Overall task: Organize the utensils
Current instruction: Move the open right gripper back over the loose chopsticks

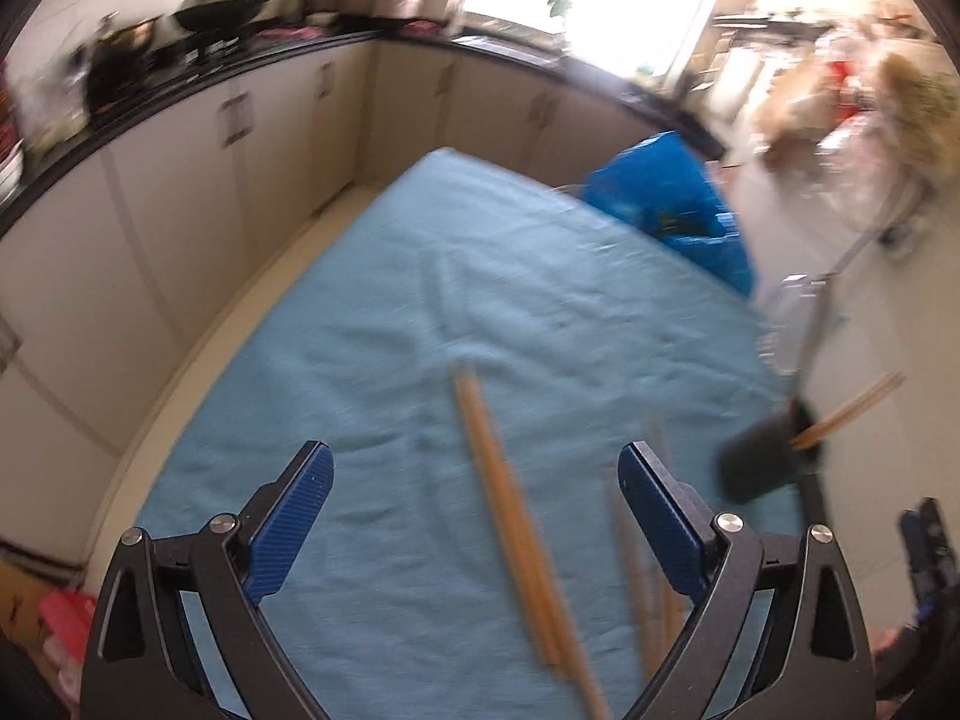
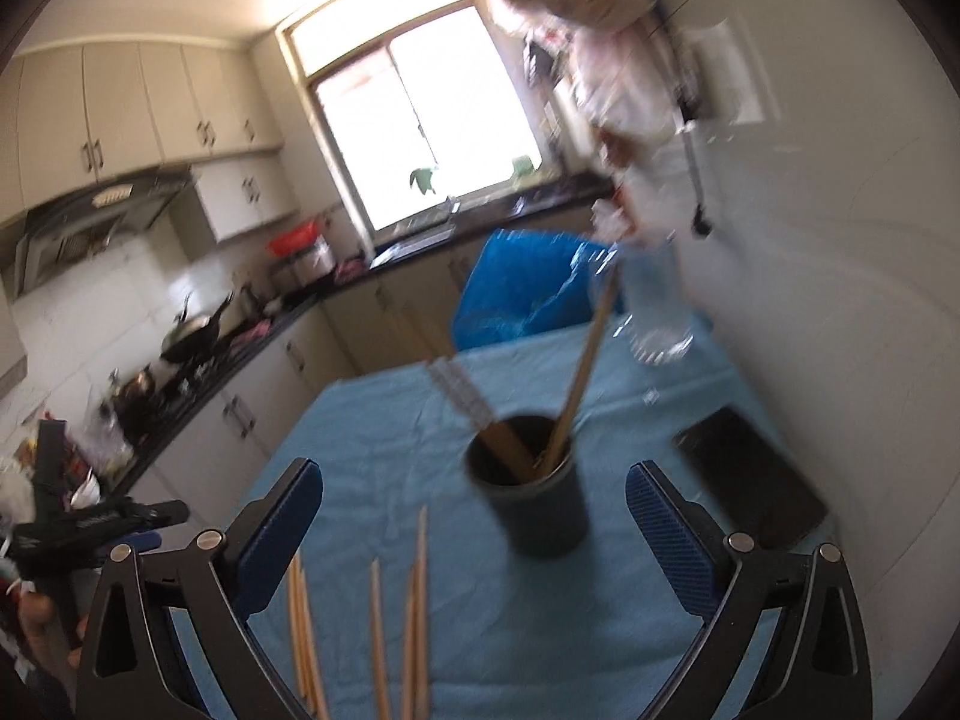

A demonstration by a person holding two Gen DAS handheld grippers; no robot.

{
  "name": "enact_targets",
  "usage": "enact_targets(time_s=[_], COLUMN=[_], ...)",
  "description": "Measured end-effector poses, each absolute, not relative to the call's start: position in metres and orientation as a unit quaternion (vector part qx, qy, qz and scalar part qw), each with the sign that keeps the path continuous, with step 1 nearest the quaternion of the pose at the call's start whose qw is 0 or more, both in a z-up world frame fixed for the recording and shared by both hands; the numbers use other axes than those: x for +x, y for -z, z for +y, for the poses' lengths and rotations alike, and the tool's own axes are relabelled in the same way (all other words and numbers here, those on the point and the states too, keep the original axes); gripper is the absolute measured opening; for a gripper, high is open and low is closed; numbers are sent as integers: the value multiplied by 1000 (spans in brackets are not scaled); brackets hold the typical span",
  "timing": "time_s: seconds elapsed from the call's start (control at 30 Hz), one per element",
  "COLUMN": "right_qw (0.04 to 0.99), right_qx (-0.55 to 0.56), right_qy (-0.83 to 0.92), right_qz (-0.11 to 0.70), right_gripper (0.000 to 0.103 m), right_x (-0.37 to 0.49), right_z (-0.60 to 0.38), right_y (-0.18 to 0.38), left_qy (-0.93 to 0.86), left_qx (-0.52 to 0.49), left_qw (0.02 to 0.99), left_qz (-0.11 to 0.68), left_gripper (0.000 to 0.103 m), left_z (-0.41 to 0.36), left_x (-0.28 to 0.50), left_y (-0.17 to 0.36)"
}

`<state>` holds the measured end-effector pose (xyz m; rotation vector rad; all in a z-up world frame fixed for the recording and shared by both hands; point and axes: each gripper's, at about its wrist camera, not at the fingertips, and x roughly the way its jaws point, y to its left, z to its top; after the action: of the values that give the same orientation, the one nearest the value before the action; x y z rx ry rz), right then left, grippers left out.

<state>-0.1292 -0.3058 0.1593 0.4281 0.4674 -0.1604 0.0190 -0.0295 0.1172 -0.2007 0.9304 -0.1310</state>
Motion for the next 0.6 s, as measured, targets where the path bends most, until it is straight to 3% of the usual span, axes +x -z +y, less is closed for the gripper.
enact_targets(time_s=[0.23, 0.6], right_qw=[944, 941], right_qx=[192, 182], right_qy=[51, 49], right_qz=[265, 283], right_gripper=[103, 103], right_x=[-112, -112], right_z=[-274, -265], right_y=[-142, -133], left_qy=[62, 51], left_qx=[-113, -23], left_qw=[844, 828], left_qz=[520, 558], left_gripper=[95, 95], left_z=[-15, -87], left_x=[43, 64], left_y=[-71, -27])
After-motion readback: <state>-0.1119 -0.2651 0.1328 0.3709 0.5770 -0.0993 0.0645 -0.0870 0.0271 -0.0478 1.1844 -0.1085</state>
